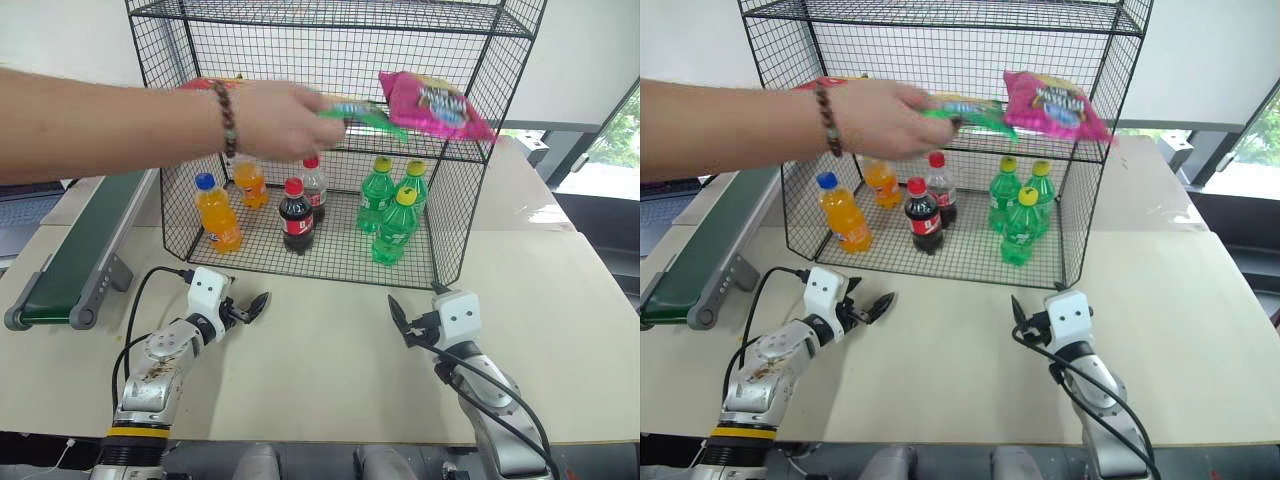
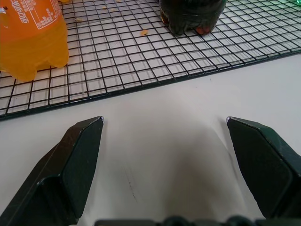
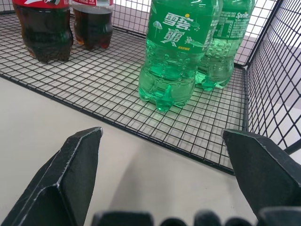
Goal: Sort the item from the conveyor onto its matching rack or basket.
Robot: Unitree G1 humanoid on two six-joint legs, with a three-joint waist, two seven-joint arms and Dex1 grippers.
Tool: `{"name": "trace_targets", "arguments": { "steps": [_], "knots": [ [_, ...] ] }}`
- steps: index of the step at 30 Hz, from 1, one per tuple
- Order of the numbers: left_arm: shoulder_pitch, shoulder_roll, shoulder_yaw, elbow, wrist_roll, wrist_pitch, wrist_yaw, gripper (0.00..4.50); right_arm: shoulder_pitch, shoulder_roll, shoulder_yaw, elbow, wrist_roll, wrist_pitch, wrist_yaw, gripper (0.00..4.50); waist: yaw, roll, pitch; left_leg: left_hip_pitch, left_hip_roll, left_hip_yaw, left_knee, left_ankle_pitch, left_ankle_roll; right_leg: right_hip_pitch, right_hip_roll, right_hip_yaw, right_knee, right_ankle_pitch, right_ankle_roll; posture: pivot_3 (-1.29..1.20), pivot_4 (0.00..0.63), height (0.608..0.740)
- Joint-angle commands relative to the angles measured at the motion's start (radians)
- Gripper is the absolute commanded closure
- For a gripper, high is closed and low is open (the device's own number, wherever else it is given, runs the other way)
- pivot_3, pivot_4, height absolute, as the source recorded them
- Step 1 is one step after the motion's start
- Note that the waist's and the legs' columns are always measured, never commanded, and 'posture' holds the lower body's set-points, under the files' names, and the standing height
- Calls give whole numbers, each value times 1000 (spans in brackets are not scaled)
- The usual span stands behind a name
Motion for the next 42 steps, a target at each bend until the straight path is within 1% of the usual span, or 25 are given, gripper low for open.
{"name": "trace_targets", "arguments": {
  "steps": [1,17,35,42],
  "knots": [
    [-14,16,13,-41,1,-7,-7,40,-20,2,3,-32,-3,-9,-2,0,0,0,0,0,0,0,0,0,0,0,0,0,0,0,0,0,150,740],
    [0,42,50,-51,-9,-18,-3,40,-37,10,20,-10,0,-12,0,0,-1,0,0,0,0,0,0,0,0,0,0,0,1,0,0,0,150,740],
    [4,34,69,-48,-16,-19,-11,40,-44,3,18,-19,4,-1,5,0,0,0,0,0,0,0,0,0,0,0,0,0,1,0,0,0,150,740],
    [28,35,93,-80,-31,9,-1,40,-63,-4,25,-9,12,-2,24,0,-2,0,0,0,0,0,0,0,0,0,0,0,1,0,0,0,150,740]
  ]
}}
